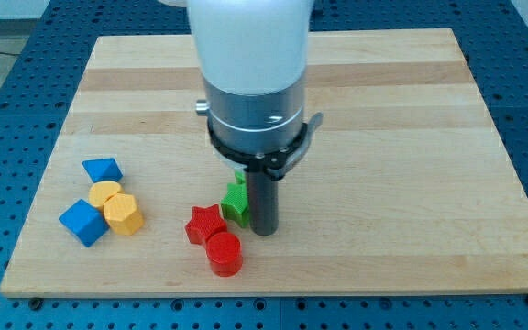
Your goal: Push red star towards top left of the board
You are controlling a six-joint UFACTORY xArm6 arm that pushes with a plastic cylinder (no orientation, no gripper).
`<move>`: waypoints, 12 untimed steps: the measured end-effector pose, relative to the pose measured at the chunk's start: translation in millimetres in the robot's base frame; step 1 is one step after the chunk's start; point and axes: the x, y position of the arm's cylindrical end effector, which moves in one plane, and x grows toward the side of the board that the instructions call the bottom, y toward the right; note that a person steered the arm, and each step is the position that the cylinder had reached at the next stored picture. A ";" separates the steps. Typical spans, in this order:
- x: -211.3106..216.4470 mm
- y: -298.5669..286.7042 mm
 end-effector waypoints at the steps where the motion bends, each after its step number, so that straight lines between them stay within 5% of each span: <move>1: 0.0 29.8; 7: -73.4 159.5; 9: -39.1 202.1; 10: 17.0 176.5; 12: 53.0 -22.5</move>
